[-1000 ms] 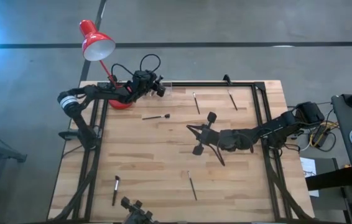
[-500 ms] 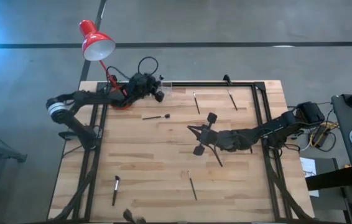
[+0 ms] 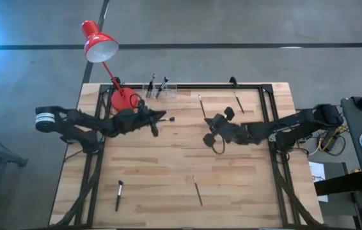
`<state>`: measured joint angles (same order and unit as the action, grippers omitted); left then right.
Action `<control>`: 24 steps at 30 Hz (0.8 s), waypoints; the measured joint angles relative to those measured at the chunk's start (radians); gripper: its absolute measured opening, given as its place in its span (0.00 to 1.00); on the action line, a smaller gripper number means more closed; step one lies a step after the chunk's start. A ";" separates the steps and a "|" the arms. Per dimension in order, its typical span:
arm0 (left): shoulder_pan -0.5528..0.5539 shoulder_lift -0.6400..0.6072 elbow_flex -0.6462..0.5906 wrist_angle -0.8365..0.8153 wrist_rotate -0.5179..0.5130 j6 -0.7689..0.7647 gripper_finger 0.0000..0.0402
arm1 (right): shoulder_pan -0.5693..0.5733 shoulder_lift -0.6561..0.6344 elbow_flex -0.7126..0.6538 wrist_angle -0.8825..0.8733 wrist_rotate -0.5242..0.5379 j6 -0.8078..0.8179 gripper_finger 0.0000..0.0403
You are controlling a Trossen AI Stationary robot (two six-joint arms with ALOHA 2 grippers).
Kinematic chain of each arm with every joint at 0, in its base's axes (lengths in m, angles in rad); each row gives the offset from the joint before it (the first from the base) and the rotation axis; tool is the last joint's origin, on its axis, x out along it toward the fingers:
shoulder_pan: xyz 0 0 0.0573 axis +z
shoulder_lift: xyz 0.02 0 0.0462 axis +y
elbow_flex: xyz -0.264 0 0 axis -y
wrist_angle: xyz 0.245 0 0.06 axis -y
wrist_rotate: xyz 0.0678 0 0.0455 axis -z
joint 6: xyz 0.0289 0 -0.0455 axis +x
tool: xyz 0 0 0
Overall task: Pick & Place Makeup Supplies
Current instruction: Put the makeup brush into the transparent organizer
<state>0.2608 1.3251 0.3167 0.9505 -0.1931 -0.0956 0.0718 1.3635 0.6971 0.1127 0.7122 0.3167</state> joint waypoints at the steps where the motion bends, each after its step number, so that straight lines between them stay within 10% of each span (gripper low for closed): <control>1: -0.005 0.000 -0.015 0.021 0.005 -0.008 0.00 | -0.036 0.016 0.000 0.003 -0.039 0.021 0.02; 14: -0.012 0.026 -0.077 0.043 0.020 -0.018 0.00 | -0.502 0.300 0.139 0.013 -0.416 0.058 0.19; 24: -0.012 0.026 -0.077 0.040 0.020 -0.014 0.00 | -0.644 0.559 0.442 -0.261 -0.439 0.060 0.35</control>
<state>0.2493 1.3514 0.2398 0.9908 -0.1734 -0.1093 -0.5721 1.9228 1.1396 -0.1482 0.2735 0.3769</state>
